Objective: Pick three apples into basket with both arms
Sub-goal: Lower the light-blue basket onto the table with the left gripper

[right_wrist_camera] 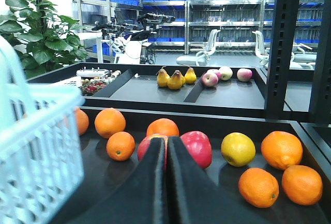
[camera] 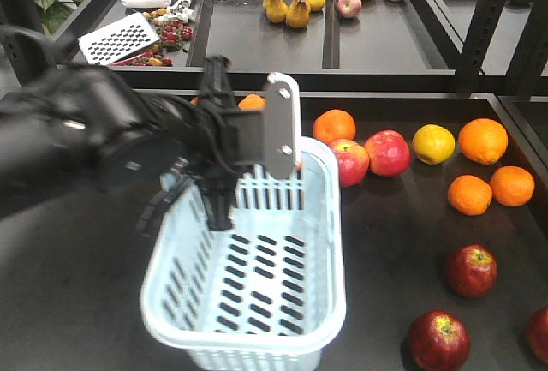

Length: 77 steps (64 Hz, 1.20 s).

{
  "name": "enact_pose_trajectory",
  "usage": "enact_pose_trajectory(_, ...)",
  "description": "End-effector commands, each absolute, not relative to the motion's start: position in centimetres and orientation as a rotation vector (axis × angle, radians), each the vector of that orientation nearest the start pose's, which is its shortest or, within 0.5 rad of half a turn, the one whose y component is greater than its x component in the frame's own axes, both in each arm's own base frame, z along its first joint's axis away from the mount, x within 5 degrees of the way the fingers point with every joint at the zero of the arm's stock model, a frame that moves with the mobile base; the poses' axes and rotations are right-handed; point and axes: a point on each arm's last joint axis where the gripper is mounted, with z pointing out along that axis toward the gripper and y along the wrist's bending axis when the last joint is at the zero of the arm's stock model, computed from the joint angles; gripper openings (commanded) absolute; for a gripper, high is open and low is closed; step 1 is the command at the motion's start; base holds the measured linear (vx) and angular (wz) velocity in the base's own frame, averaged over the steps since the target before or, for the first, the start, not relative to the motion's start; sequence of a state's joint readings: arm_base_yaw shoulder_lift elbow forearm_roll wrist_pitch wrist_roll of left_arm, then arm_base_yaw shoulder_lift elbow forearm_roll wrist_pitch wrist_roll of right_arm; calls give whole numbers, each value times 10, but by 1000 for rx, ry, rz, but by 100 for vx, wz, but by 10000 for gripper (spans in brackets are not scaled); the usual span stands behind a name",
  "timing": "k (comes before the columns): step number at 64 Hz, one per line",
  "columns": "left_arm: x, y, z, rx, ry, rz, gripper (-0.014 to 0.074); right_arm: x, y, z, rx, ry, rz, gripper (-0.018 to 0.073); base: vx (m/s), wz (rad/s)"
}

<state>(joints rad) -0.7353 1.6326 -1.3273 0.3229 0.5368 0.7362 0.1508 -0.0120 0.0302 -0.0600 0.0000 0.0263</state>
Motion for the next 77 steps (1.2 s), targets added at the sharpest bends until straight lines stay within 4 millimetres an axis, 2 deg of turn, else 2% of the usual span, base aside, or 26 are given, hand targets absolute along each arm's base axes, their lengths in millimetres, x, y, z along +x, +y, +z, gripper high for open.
enact_pose_trajectory(1,293,-249,328,1591,1438,291,-6,55,9,207,-142,1426,94,-8,0,0)
enact_pose_trajectory(12,303,-261,307,1605,1431,273,-6,55,9,207,-142,1426,94,-8,0,0)
enact_pose_trajectory(25,308,-266,295,1624,1440,269,-2,55,9,207,-142,1426,94,-8,0,0)
enact_pose_trajectory(48,310,-268,289,1593,1478,239,4,55,9,207,-142,1426,94,-8,0,0)
enact_pose_trajectory(77,312,-268,289,1619,1439,281,4,55,9,207,-142,1426,94,-8,0,0)
